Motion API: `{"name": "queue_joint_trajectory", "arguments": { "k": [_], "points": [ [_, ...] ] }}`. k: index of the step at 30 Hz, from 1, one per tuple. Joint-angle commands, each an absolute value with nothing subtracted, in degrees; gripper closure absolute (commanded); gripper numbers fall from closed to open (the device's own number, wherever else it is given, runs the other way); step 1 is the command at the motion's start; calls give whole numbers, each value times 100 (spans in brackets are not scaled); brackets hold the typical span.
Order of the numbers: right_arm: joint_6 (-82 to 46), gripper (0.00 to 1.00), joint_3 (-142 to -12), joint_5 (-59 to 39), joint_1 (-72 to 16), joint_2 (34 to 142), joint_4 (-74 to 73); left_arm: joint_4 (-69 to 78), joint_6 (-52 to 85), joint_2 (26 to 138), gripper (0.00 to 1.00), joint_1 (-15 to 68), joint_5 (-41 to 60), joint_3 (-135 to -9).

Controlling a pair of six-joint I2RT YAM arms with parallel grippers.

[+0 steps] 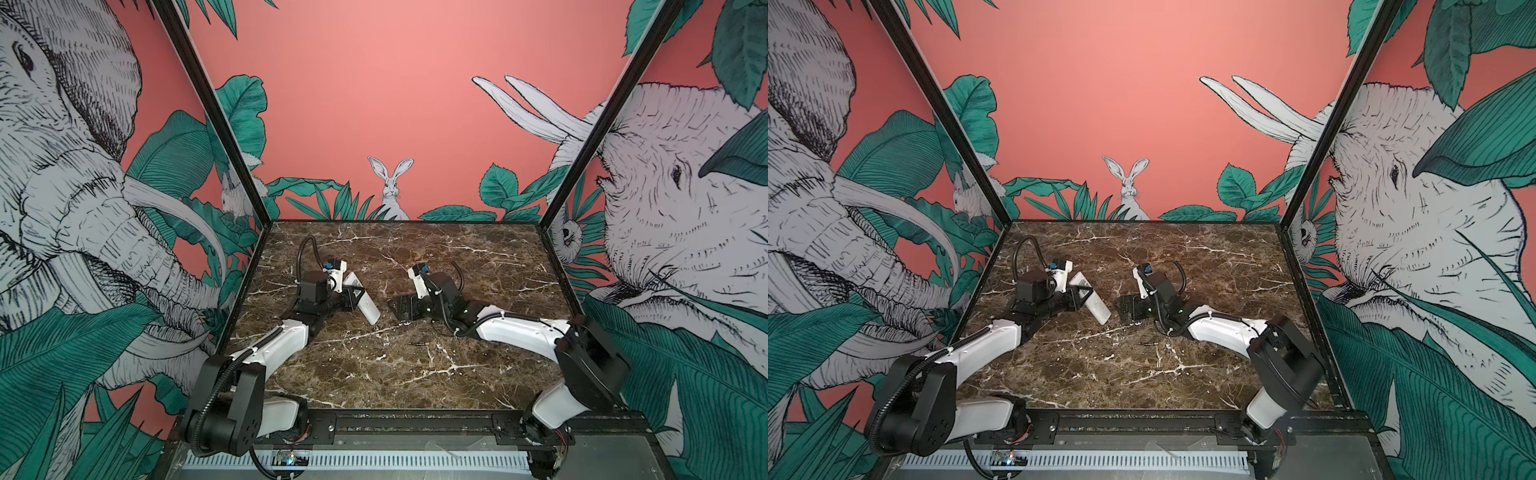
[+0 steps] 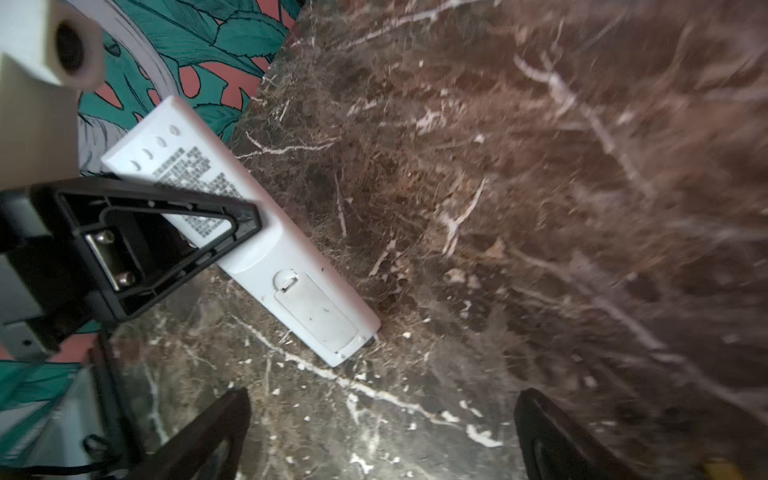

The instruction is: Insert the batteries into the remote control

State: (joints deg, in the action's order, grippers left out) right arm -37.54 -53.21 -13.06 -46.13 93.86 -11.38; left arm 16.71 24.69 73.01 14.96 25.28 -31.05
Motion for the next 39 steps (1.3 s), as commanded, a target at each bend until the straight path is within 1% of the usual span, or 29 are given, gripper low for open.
{"name": "queue_joint_trajectory", "arguments": {
  "k": [1,3,5,7,12,21,29,39],
  "points": [
    [-4888,10,-5682,-2216,-4641,9954,-1639,2801,2695,6949,95,1503,2111,-2714],
    [-5404,16,-5790,-2465,-4663,10341,-1973,2807,2686,6905,95,1503,2000,-2604],
    [-5864,19,-5804,-2637,-4696,10674,-2516,2793,2688,6896,96,1503,2002,-2557],
    [-6106,20,-5862,-2655,-4749,10899,-2829,2847,2713,6881,96,1503,1995,-2479],
    [-6217,21,-6085,-2552,-4875,11118,-2799,2749,2657,6760,96,1501,1917,-2368],
    [-6649,21,-6151,-2505,-4895,11445,-3461,2578,2584,6795,98,1504,1898,-2343],
    [-6788,22,-6199,-2253,-4889,11589,-3517,2525,2558,6911,99,1503,1932,-2390],
    [-6944,22,-6395,-2311,-4887,11847,-3663,2534,2548,7029,99,1503,1903,-2381]
  ]
}}
